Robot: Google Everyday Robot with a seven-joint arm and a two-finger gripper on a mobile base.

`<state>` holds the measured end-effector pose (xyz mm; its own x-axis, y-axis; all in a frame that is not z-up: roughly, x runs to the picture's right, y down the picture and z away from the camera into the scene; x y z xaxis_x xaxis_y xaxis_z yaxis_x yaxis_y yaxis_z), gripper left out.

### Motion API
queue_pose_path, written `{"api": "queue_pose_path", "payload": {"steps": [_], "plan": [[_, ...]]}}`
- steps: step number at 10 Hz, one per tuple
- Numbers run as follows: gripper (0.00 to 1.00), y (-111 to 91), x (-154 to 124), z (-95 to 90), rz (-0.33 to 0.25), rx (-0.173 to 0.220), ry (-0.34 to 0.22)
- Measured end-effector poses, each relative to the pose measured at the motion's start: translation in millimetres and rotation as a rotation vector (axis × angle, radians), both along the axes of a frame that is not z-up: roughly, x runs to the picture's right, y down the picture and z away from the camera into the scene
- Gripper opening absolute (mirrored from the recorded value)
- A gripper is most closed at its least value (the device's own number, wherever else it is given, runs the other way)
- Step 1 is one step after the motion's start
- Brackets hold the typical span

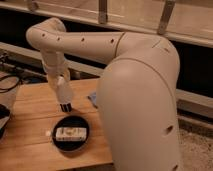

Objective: Place the ceramic cup over the eraser

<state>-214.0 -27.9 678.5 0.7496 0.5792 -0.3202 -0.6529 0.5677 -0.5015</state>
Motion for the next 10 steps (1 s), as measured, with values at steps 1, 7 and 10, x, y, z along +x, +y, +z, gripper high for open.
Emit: {"api": "queue_pose_path", "payload": {"steps": [1, 7, 10], "plan": [[0.00, -3, -6, -0.5, -0.004, 0.007, -0.010], [0.00, -35, -39, 16.0, -0.032, 0.041, -0.034], [0.00, -31, -35, 26.2, -0.020, 0.021, -0.022]]}}
